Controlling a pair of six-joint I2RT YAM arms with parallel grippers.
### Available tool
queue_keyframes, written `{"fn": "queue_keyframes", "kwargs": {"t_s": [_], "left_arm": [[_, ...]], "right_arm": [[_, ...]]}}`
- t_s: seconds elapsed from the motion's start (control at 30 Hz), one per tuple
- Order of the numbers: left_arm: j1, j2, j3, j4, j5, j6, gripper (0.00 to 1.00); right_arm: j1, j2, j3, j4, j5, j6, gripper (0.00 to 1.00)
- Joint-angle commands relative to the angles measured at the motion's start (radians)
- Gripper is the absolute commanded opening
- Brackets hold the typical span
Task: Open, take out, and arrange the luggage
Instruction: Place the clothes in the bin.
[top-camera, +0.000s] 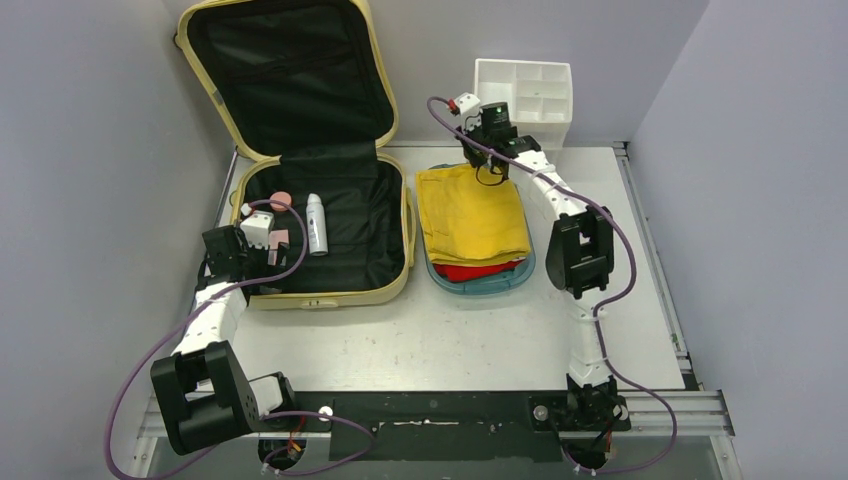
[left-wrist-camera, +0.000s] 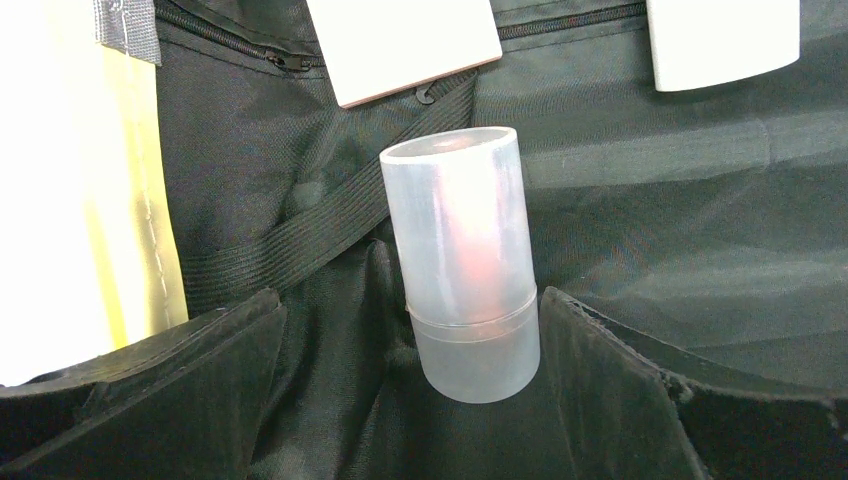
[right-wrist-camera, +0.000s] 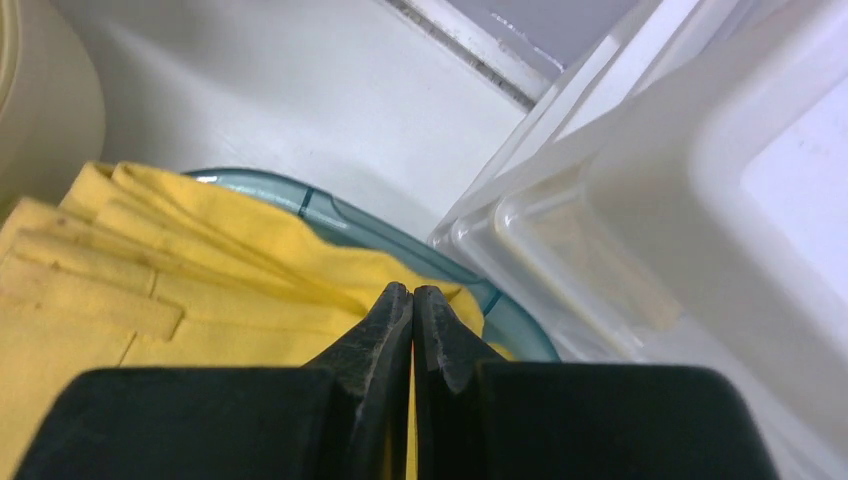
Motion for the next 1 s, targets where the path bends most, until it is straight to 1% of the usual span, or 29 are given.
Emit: {"fn": "queue_keyframes", "kwargs": {"t_s": [0.0, 0.13, 0.27, 0.33, 0.47, 0.67, 0.73, 0.87, 0.97], "left_arm": [[0.027, 0.006, -0.017, 0.011, -0.019, -0.01, 0.97], [0.033, -0.001, -0.022, 0.01, -0.015, -0.007, 0.97], [0.037, -0.001, -0.02, 0.01, -0.007, -0.008, 0.97], [0.038, -0.002, -0.018, 0.007, -0.002, -0.009, 0.97], [0.041, -0.011, -0.019, 0.001, 0.0, -0.009, 0.97], [0.049, -0.02, -0.018, -0.004, 0.006, -0.009, 0.97], [0.05, -0.021, -0.018, -0.003, 0.007, -0.009, 0.97], [0.052, -0.017, -0.018, 0.001, 0.013, -0.01, 0.97], [0.054, -0.012, -0.017, 0.002, 0.015, -0.012, 0.97]], "right_arm": [[0.006, 0.09, 0.051, 0.006, 0.019, 0.004, 0.01], [0.012, 0.103, -0.027, -0.02, -0.019, 0.016, 0.0], [0.034, 0.095, -0.119, -0.022, -0.014, 0.003, 0.0], [0.04, 0.102, -0.124, -0.028, 0.0, -0.002, 0.0], [0.037, 0.102, -0.067, -0.06, 0.003, 0.0, 0.0], [0.016, 0.0, 0.077, -0.1, 0.039, 0.021, 0.01], [0.012, -0.05, 0.098, -0.113, 0.052, 0.025, 0.02], [0.013, -0.17, 0.039, -0.121, 0.07, 0.034, 0.02], [0.013, -0.227, -0.059, -0.118, 0.099, 0.045, 0.02]]}}
